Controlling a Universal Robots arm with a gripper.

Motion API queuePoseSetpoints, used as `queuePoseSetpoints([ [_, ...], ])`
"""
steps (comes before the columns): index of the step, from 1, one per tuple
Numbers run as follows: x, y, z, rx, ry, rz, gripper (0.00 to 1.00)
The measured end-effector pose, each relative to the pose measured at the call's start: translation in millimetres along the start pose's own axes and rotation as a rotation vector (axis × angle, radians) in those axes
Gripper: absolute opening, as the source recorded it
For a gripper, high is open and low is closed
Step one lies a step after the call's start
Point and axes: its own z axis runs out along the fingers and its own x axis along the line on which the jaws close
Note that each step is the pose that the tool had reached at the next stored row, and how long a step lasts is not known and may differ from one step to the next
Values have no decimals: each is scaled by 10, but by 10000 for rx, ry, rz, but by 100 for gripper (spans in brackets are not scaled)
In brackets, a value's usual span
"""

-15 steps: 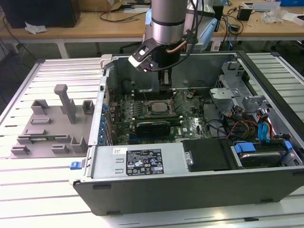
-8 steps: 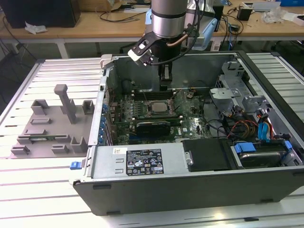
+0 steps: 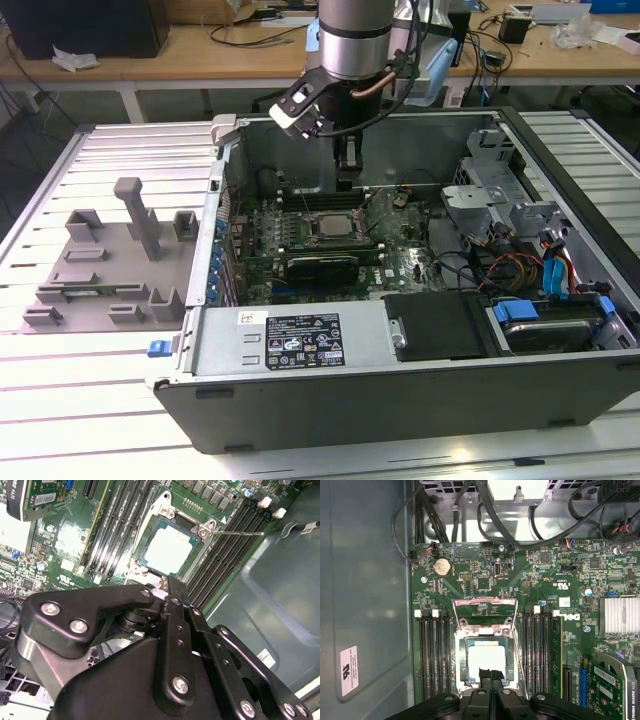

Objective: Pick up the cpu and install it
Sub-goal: 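Close the cpu cover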

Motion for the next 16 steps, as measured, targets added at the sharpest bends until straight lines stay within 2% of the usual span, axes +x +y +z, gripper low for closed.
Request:
queuePoseSetpoints([
  [10, 4, 138, 0, 0, 0, 2, 11],
  [16, 8, 282, -1, -1, 0, 1, 11],
])
